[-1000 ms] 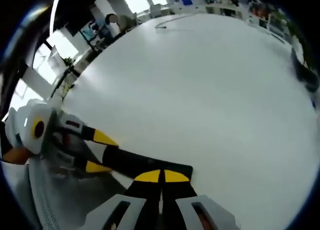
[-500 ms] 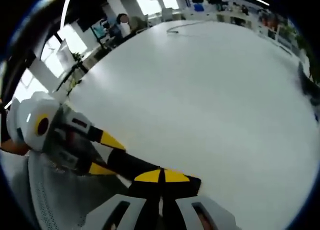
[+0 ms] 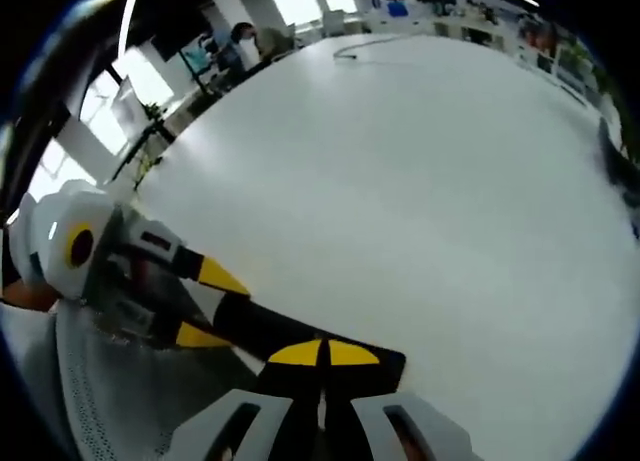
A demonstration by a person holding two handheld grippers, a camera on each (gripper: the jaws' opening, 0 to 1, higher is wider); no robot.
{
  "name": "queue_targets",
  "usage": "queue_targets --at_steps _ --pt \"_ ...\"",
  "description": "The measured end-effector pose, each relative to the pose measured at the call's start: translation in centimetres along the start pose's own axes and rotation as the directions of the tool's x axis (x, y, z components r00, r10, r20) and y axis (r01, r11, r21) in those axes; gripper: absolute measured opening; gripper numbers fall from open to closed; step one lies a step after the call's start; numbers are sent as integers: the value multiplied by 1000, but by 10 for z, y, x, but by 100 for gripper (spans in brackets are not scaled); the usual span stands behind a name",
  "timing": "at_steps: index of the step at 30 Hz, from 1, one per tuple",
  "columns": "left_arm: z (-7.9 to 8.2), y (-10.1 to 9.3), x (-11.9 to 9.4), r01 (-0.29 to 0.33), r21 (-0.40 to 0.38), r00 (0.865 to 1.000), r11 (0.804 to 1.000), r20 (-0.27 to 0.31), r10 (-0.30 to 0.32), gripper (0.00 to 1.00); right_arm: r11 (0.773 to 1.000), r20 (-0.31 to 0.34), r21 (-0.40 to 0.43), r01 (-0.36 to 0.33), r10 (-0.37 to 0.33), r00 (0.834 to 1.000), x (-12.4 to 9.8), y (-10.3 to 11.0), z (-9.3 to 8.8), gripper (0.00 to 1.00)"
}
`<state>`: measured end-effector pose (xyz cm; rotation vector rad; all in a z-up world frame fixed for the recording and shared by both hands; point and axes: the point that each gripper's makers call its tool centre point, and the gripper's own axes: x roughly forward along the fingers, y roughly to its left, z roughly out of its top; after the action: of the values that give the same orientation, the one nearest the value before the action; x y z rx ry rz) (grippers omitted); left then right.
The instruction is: Press the specified remote control buttons in sequence, fully releasing each button before pressing the next.
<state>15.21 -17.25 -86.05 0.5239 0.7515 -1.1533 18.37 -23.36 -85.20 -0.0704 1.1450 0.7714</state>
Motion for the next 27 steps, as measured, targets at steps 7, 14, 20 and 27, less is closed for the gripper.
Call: queue_targets --at_steps 7,14,20,27 --pt "0 0 0 -1 -1 1000 1000 -1 1 24 1000 8 -3 -2 2 1000 0 0 0 0" --pt "0 1 0 -1 -2 1000 1000 1 1 24 1000 13 -23 11 -11 1000 1 0 0 0" --pt "0 1 0 -1 -2 1000 1000 0 1 24 998 2 -64 31 -31 1000 2 0 0 0" --pt "0 1 1 -4 -2 1000 1000 -1 4 24 994 0 -95 46 -46 999 2 1 0 0"
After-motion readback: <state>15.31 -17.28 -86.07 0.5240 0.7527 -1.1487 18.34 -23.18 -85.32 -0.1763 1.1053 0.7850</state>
